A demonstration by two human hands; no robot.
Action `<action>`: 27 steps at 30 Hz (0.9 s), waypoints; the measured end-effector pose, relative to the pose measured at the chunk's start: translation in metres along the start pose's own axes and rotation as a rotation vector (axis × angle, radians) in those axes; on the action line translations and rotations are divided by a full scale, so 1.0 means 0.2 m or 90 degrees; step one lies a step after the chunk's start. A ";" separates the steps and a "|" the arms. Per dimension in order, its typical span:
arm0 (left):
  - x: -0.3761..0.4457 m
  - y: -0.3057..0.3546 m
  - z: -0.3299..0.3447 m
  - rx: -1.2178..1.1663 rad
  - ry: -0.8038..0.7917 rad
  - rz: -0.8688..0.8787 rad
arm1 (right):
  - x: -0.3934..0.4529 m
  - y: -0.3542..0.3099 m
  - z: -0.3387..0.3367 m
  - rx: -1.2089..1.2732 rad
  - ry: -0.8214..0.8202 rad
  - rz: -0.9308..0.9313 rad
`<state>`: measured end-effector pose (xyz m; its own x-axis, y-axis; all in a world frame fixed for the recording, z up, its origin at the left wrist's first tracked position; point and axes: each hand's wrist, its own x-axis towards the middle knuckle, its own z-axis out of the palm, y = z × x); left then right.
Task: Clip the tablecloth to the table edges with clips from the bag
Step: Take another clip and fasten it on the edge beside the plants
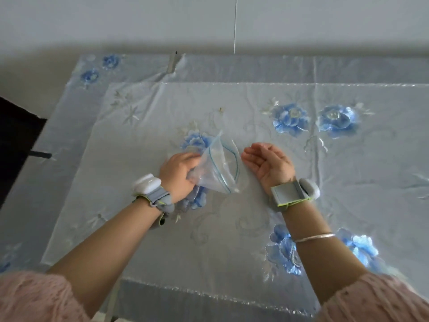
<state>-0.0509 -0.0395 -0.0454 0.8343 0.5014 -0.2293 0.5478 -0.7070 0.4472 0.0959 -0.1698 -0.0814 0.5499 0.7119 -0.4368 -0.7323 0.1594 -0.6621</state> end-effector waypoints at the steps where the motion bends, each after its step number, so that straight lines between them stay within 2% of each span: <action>1: 0.00 0.04 -0.01 -0.039 0.002 0.036 | -0.02 -0.01 0.00 -0.038 0.023 -0.008; 5: 0.06 0.30 -0.02 -0.097 -0.004 0.099 | -0.16 -0.20 -0.07 -0.330 0.081 -0.096; 7: 0.11 0.47 0.00 -0.125 -0.016 0.106 | -0.30 -0.36 -0.17 -0.463 0.125 -0.214; 10: 0.18 0.80 0.07 -0.132 -0.052 0.141 | -0.57 -0.67 -0.31 -0.710 0.231 -0.478; 12: 0.20 0.97 0.15 -0.093 -0.086 0.178 | -0.70 -0.81 -0.37 -0.810 0.188 -0.515; 15: 0.21 1.26 0.24 -0.096 -0.053 0.253 | -0.82 -0.99 -0.50 -0.954 0.061 -0.420; 16: 0.23 1.38 0.29 -0.092 -0.023 0.321 | -0.85 -1.06 -0.58 -1.014 0.058 -0.361; 18: 0.26 1.61 0.39 -0.130 -0.014 0.345 | -0.88 -1.18 -0.81 -1.074 0.100 -0.225; 20: 0.32 1.88 0.54 -0.201 -0.057 0.320 | -0.93 -1.33 -1.08 -1.048 0.184 -0.147; 22: 0.38 2.12 0.72 -0.282 -0.116 0.294 | -1.01 -1.47 -1.32 -1.010 0.257 -0.163; 24: 0.43 2.24 0.82 -0.361 -0.211 0.259 | -1.03 -1.54 -1.48 -0.941 0.275 -0.173; 26: 0.47 2.40 0.96 -0.437 -0.313 0.173 | -1.05 -1.65 -1.70 -0.948 0.252 -0.106; 27: 0.48 2.44 1.01 -0.437 -0.322 0.133 | -1.04 -1.68 -1.78 -0.961 0.249 -0.047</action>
<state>0.3083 -0.4370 -0.0239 0.9298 -0.0015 -0.3681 0.3587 -0.2212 0.9069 0.3708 -0.6157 0.0151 0.8070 0.4804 -0.3434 0.2348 -0.7946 -0.5599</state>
